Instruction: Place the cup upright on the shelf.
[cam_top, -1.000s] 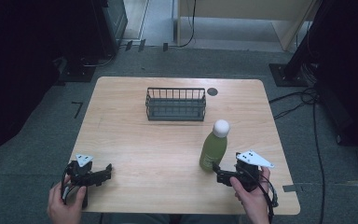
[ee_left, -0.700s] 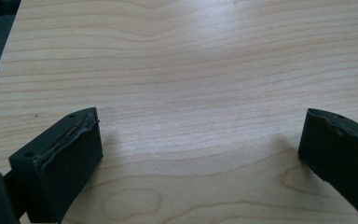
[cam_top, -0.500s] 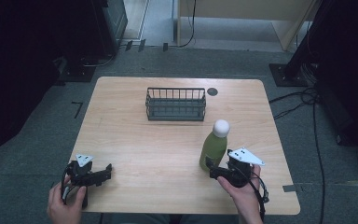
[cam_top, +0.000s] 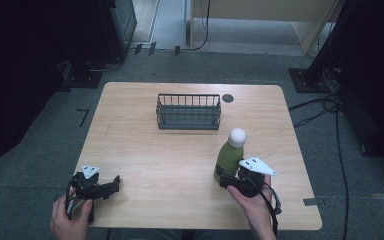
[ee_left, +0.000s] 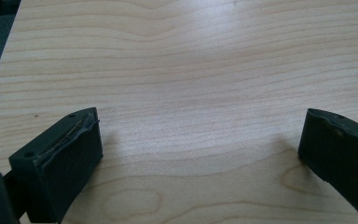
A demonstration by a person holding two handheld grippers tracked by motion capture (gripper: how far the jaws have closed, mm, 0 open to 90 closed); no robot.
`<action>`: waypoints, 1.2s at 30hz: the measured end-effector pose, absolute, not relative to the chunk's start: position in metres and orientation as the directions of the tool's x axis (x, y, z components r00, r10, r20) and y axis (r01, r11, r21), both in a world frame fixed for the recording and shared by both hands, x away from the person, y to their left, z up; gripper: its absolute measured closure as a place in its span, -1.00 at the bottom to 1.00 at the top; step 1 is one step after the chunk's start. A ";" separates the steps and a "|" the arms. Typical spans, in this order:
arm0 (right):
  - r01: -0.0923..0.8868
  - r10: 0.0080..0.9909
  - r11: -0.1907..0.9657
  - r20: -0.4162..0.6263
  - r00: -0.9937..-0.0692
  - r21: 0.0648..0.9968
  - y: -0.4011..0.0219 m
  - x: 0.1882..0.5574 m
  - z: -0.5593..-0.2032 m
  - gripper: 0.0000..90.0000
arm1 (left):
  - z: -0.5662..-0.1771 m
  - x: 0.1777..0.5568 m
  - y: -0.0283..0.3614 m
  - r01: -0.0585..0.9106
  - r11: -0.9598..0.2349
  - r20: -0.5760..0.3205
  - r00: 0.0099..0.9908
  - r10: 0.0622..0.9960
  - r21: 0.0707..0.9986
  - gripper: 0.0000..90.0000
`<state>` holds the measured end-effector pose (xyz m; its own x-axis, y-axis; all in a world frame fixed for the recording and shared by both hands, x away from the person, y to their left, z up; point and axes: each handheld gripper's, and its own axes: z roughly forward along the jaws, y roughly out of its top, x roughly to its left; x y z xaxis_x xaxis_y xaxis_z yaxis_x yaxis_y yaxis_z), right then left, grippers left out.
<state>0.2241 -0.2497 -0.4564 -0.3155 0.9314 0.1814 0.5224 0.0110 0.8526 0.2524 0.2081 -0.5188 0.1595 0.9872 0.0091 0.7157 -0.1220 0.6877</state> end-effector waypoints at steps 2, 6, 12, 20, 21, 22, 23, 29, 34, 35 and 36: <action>0.515 0.935 0.008 0.177 -0.309 0.857 -0.248 0.227 -0.458 -0.66 | -0.519 0.252 0.208 0.716 -0.122 0.009 0.160 0.987 0.688 -1.00; 0.505 0.941 0.010 0.163 -0.296 0.863 -0.243 0.231 -0.461 -0.66 | -0.519 0.252 0.208 0.716 -0.122 0.009 0.160 0.987 0.687 -1.00; 0.473 0.951 0.032 0.119 -0.287 0.880 -0.240 0.231 -0.461 -0.58 | -0.519 0.252 0.208 0.716 -0.122 0.009 0.159 0.987 0.688 -1.00; 0.464 0.952 0.025 0.120 -0.280 0.885 -0.242 0.233 -0.461 -0.55 | -0.519 0.252 0.208 0.716 -0.122 0.009 0.159 0.987 0.687 -1.00; 0.464 0.952 0.025 0.120 -0.280 0.885 -0.242 0.233 -0.461 -0.55 | -0.519 0.252 0.208 0.716 -0.122 0.009 0.160 0.987 0.687 -1.00; 0.466 0.951 0.022 0.125 -0.282 0.885 -0.242 0.233 -0.460 -0.55 | -0.519 0.252 0.208 0.716 -0.122 0.009 0.160 0.987 0.687 -1.00; 0.466 0.950 0.021 0.127 -0.284 0.885 -0.242 0.234 -0.460 -0.55 | -0.519 0.252 0.208 0.716 -0.122 0.009 0.159 0.987 0.687 -1.00; 0.473 0.945 0.003 0.152 -0.290 0.881 -0.243 0.237 -0.457 -0.55 | -0.519 0.252 0.208 0.716 -0.122 0.009 0.160 0.987 0.687 -1.00; 0.462 0.943 0.010 0.146 -0.299 0.887 -0.241 0.241 -0.450 -0.55 | -0.519 0.252 0.208 0.716 -0.122 0.009 0.160 0.987 0.687 -1.00; 0.459 0.943 0.010 0.145 -0.300 0.888 -0.241 0.242 -0.448 -0.55 | -0.519 0.252 0.208 0.716 -0.124 0.010 0.161 0.987 0.687 -1.00; 0.457 0.942 0.015 0.141 -0.306 0.889 -0.240 0.244 -0.445 -0.55 | -0.519 0.252 0.208 0.716 -0.124 0.010 0.161 0.987 0.687 -1.00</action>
<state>0.2444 -0.2399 -0.4446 -0.3056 0.9416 0.1411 0.4571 0.0151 0.8893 0.2523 0.2083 -0.5187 0.1609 0.9869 0.0101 0.7165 -0.1238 0.6865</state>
